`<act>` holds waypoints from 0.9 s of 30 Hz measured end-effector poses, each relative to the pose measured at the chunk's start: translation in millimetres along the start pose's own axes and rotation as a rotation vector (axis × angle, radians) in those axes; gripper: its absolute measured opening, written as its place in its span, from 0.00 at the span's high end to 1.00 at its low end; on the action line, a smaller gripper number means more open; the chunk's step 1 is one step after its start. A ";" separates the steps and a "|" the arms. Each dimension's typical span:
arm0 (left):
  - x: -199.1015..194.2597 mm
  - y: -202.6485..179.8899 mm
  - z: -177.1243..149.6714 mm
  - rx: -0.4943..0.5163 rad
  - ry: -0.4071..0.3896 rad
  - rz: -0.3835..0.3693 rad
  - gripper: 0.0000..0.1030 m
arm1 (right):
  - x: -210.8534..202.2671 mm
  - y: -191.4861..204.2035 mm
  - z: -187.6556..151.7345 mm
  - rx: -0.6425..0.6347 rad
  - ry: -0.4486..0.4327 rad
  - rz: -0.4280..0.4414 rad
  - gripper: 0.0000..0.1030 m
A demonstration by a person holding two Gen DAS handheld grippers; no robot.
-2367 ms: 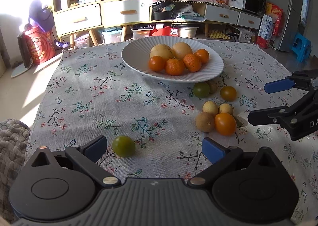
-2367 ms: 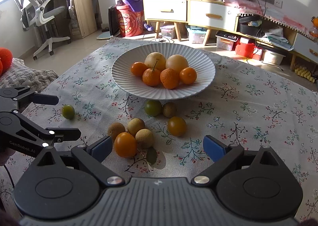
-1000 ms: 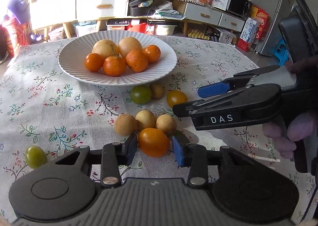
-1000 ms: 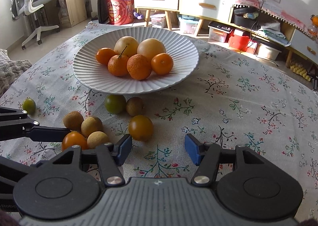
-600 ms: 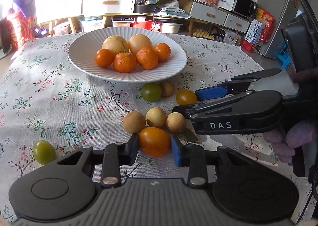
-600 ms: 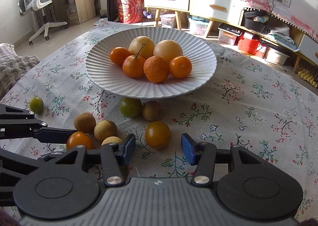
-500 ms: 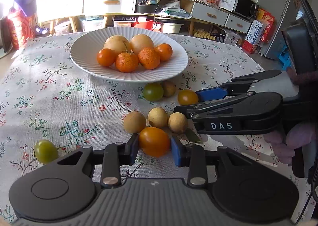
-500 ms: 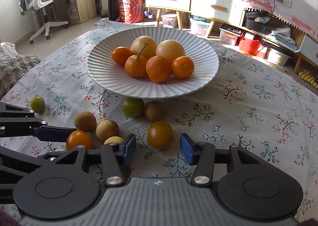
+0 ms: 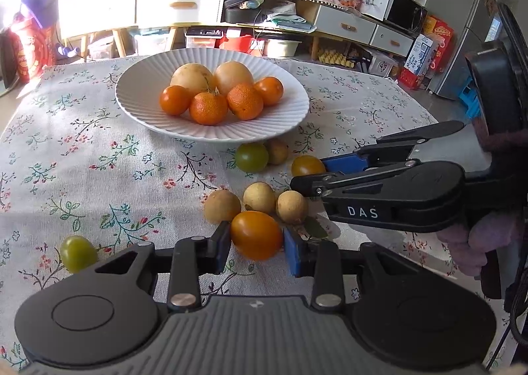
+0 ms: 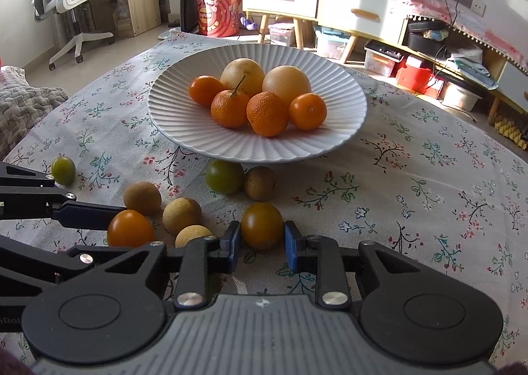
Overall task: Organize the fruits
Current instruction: 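Grasp an orange with the left tool while the right tool grasps a yellow-orange fruit, then carry both held fruits up and into the white bowl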
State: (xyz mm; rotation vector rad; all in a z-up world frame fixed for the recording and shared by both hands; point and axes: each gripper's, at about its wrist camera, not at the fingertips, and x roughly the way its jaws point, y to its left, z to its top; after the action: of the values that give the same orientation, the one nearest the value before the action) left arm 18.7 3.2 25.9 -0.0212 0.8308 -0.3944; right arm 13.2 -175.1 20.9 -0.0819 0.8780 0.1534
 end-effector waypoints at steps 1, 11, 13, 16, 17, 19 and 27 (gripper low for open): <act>-0.9 0.0 0.7 0.000 -0.002 -0.002 0.76 | -0.8 -0.1 0.1 0.001 -0.002 0.000 0.76; -11.0 0.4 8.9 -0.003 -0.035 -0.028 0.76 | -19.8 -0.1 7.5 0.024 -0.036 0.008 0.76; -13.6 -0.1 11.1 -0.003 -0.049 -0.032 0.76 | -24.7 1.1 9.2 0.026 -0.047 0.015 0.76; -16.9 0.1 15.2 -0.005 -0.068 -0.034 0.76 | -32.1 2.0 12.6 0.026 -0.068 0.025 0.76; -17.8 0.4 16.8 -0.006 -0.073 -0.034 0.76 | -34.4 2.0 13.7 0.028 -0.076 0.028 0.76; -18.7 1.5 20.5 -0.011 -0.083 -0.034 0.76 | -38.0 1.9 15.9 0.036 -0.087 0.034 0.76; -16.0 3.6 34.0 -0.025 -0.123 -0.012 0.76 | -37.0 -3.6 26.7 0.072 -0.113 0.033 0.76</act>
State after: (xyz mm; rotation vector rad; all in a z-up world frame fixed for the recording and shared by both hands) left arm 34.8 7.6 59.8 -0.0731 0.7144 -0.3903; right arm 10.8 -178.8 66.4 0.0082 0.7718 0.1560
